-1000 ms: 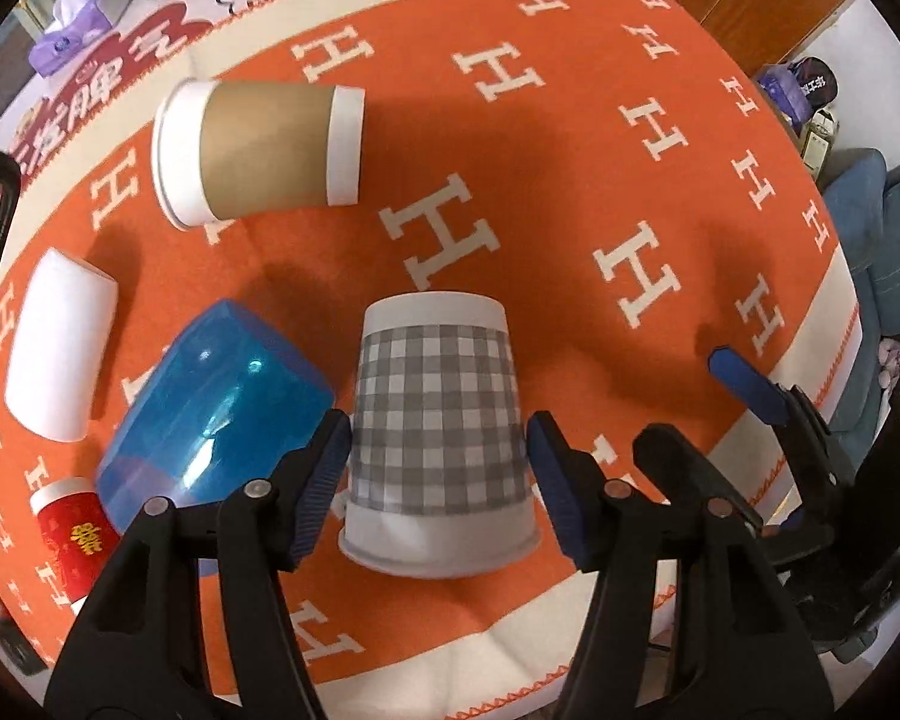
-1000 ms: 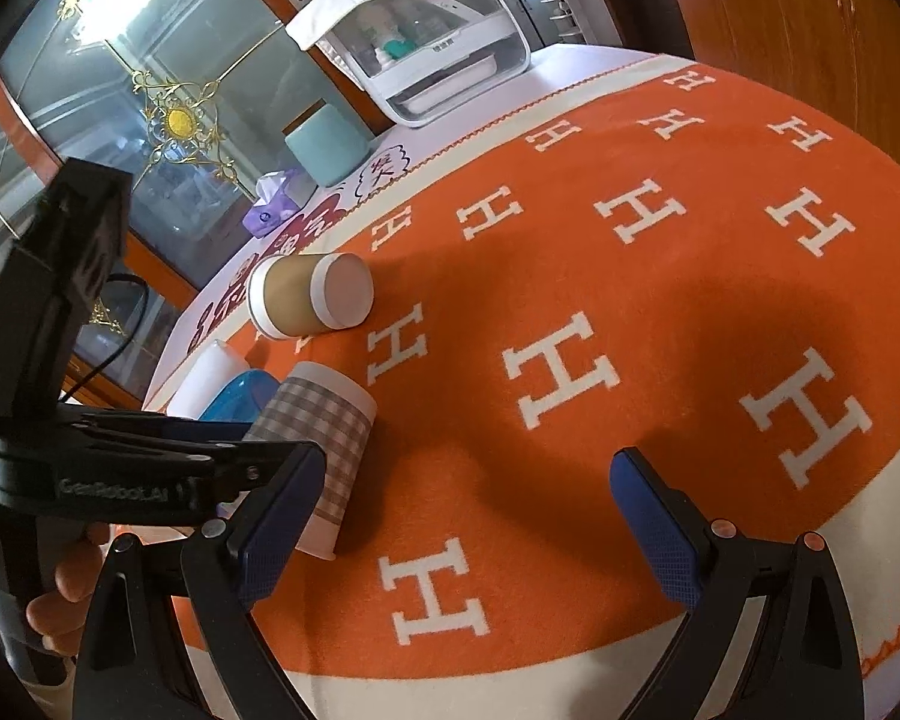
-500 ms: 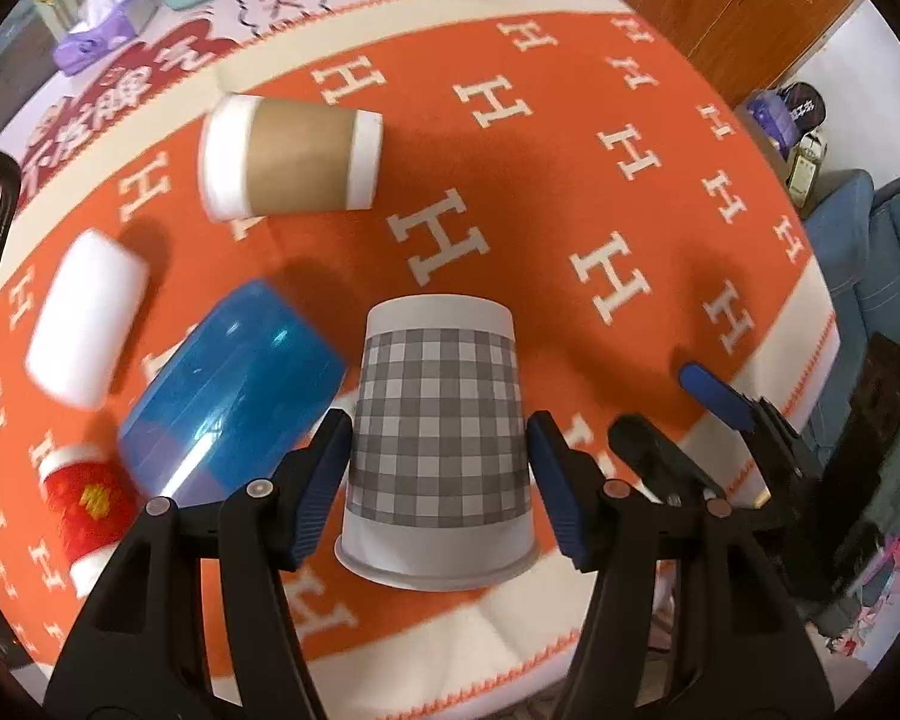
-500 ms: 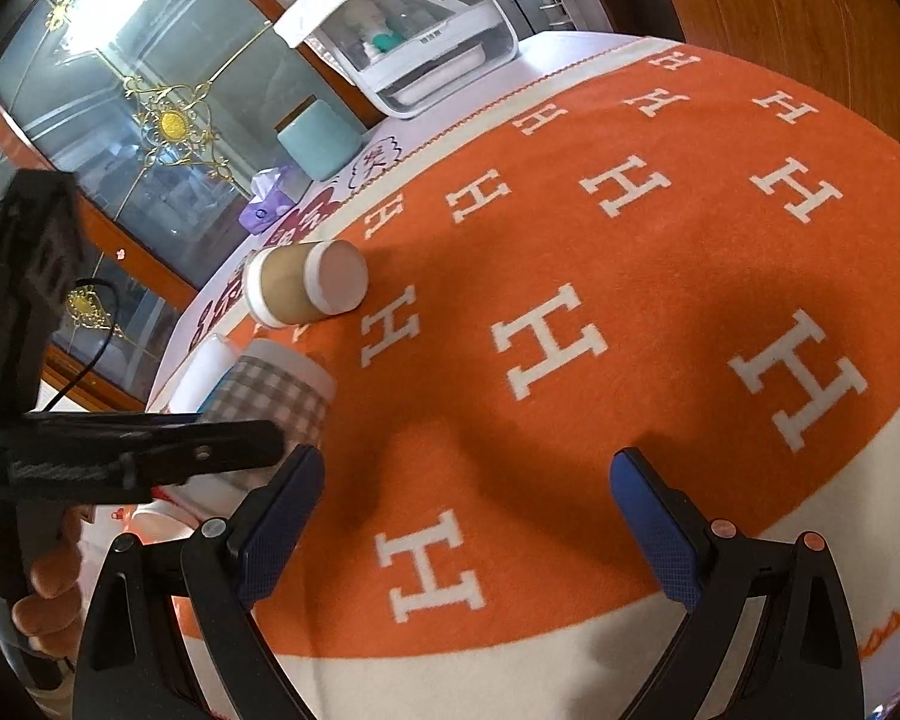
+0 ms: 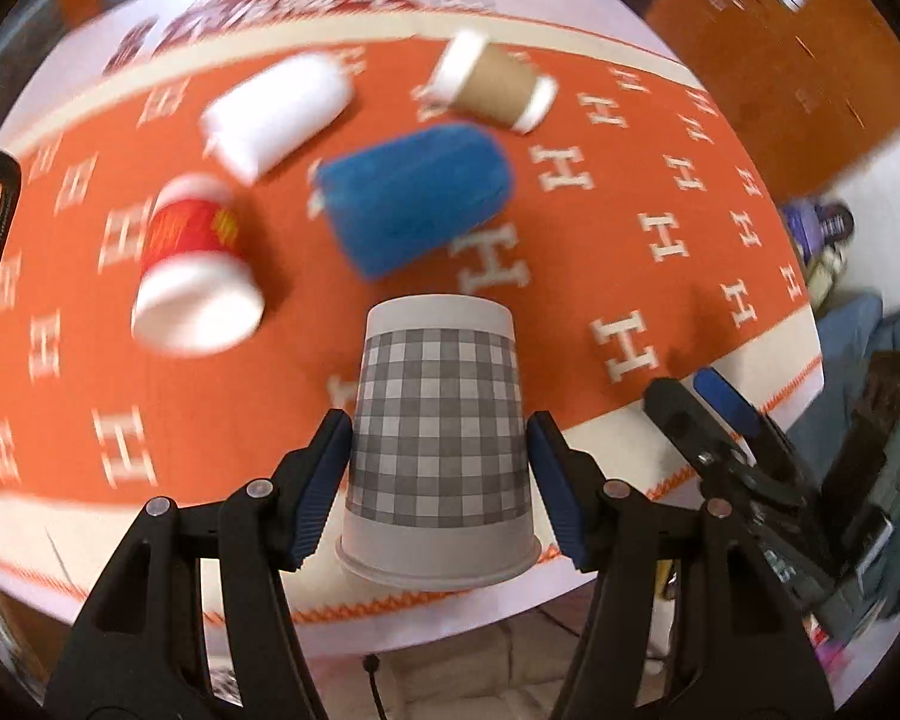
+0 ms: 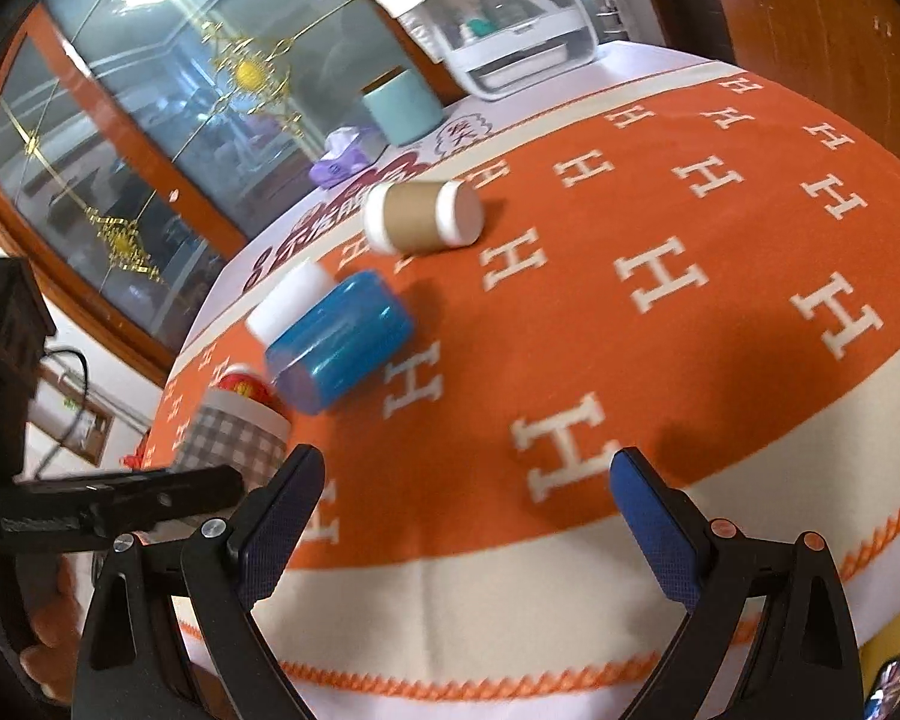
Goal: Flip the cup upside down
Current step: 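Lift the gray plaid cup with the left gripper toward the right gripper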
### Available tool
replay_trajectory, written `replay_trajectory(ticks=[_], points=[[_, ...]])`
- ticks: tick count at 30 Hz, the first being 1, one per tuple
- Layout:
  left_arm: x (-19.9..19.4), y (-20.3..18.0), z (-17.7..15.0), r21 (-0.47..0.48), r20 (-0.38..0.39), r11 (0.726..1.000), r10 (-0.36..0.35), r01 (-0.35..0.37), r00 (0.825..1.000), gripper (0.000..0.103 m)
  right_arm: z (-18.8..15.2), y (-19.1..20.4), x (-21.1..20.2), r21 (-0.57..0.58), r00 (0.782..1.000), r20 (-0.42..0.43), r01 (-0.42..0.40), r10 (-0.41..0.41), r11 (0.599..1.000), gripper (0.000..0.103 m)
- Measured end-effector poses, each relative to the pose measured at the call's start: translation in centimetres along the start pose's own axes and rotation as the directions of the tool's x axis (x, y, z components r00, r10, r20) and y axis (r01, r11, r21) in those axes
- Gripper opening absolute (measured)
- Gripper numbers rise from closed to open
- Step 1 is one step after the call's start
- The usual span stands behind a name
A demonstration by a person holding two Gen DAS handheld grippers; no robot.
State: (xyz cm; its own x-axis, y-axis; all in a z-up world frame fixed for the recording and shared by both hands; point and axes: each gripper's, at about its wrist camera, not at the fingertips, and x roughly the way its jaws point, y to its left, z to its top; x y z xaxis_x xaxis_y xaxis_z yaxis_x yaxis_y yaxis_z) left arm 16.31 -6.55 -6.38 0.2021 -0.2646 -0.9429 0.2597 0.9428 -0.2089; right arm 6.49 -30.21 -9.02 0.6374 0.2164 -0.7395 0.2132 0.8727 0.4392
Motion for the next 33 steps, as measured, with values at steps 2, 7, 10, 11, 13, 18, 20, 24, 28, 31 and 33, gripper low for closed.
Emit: replay_trajectory(ticks=[2, 7, 10, 11, 13, 18, 20, 24, 28, 31, 33], points=[[1.1, 1.1, -1.0, -0.061, -0.016, 0.998, -0.014, 0.013, 1.0, 0.057, -0.8, 0.6, 0.0, -0.005, 1.0, -0.017, -0.005, 0.005, 1.0, 0.098], [2.8, 3.1, -2.7, -0.189, -0.029, 0.981, -0.048, 0.042, 0.998, 0.057, -2.1, 1.1, 0.0, -0.014, 0.999, -0.037, 0.003, -0.003, 1.0, 0.098], [3.4, 3.4, -3.1, -0.197, -0.031, 0.98, -0.033, 0.026, 0.999, 0.059, -2.6, 1.0, 0.2, -0.009, 0.999, -0.051, 0.009, -0.01, 1.0, 0.098], [3.4, 3.4, -3.1, -0.196, -0.026, 0.98, -0.033, 0.028, 0.999, 0.059, -2.8, 1.1, 0.3, -0.005, 0.998, -0.056, 0.009, -0.009, 1.0, 0.098], [3.3, 3.4, -2.9, -0.196, -0.023, 0.98, -0.022, 0.017, 0.999, 0.059, -2.8, 0.8, 0.5, 0.001, 0.998, -0.061, 0.007, -0.007, 1.0, 0.098], [4.0, 3.5, -2.4, -0.232, -0.054, 0.972, -0.047, 0.034, 0.997, 0.061, -2.7, 0.3, 0.8, 0.013, 0.997, -0.072, -0.008, 0.009, 1.0, 0.098], [4.1, 3.8, -2.3, -0.245, -0.067, 0.969, -0.043, 0.025, 0.997, 0.068, -2.7, 0.3, 0.8, 0.011, 0.997, -0.071, -0.014, 0.015, 1.0, 0.098], [3.5, 4.0, -2.3, -0.237, -0.055, 0.972, -0.022, 0.009, 0.998, 0.079, -2.6, 0.2, 0.8, 0.012, 0.997, -0.069, -0.02, 0.02, 1.0, 0.098], [1.9, 3.6, -2.0, -0.2, -0.014, 0.98, -0.005, 0.003, 1.0, 0.084, -2.6, 0.1, 0.5, 0.019, 0.997, -0.065, -0.028, 0.029, 0.999, 0.098], [0.7, 3.5, -2.1, -0.173, 0.009, 0.985, -0.003, 0.004, 1.0, 0.084, -2.6, 0.2, 0.4, 0.017, 0.998, -0.062, -0.032, 0.033, 0.999, 0.098], [-0.1, 3.5, -2.2, -0.154, 0.021, 0.988, -0.004, 0.007, 1.0, 0.084, -2.6, 0.4, 0.3, 0.011, 0.997, -0.062, -0.036, 0.036, 0.999, 0.098]])
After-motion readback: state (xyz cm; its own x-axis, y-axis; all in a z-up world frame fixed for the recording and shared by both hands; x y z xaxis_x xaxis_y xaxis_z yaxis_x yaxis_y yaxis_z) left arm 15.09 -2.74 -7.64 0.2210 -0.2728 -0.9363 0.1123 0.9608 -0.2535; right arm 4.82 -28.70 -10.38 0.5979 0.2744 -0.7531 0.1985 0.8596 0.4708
